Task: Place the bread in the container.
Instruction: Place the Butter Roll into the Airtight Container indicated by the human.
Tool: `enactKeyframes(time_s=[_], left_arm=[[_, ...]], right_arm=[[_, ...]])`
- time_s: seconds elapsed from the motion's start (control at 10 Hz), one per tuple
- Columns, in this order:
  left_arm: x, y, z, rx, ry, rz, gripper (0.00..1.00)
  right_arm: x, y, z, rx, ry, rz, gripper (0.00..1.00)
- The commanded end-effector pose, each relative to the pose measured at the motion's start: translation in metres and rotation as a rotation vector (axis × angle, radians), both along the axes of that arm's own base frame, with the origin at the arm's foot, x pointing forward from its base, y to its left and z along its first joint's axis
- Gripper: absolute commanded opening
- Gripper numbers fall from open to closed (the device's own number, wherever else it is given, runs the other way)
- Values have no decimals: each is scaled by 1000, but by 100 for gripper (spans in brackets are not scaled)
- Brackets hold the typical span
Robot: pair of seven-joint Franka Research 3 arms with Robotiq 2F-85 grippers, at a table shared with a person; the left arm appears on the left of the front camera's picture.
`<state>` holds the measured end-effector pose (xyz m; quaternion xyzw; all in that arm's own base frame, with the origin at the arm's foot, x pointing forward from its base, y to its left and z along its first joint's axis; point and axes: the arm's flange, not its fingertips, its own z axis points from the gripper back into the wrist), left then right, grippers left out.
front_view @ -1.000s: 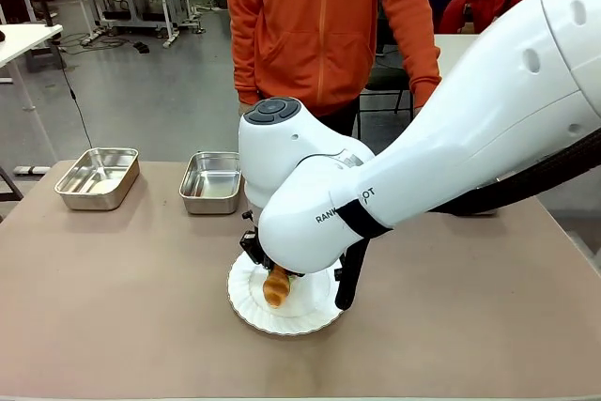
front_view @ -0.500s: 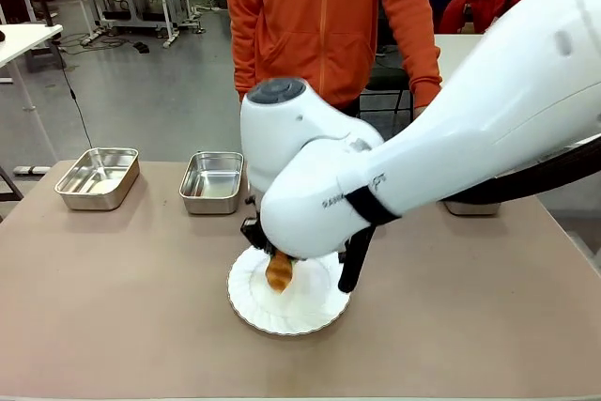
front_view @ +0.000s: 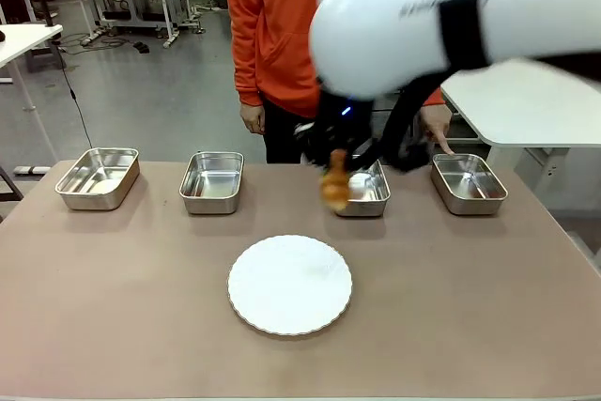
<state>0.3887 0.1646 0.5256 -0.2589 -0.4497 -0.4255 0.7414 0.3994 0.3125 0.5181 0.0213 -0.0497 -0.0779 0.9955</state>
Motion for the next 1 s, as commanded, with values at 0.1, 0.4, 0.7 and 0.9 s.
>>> enactKeyframes(time_s=[0.1,0.4,0.7,0.9], left_arm=[[-1,-1,1,-10,-16,-11,100],[-1,-1,1,-10,-16,-11,100],[-1,-1,1,-10,-16,-11,100],[-1,-1,1,-10,-16,-11,100]], right_arm=[[47,-80,23,-39,56,113,29],[97,-146,11,-34,88,136,29],[82,-144,12,-38,84,114,29],[82,-144,12,-38,84,114,29]])
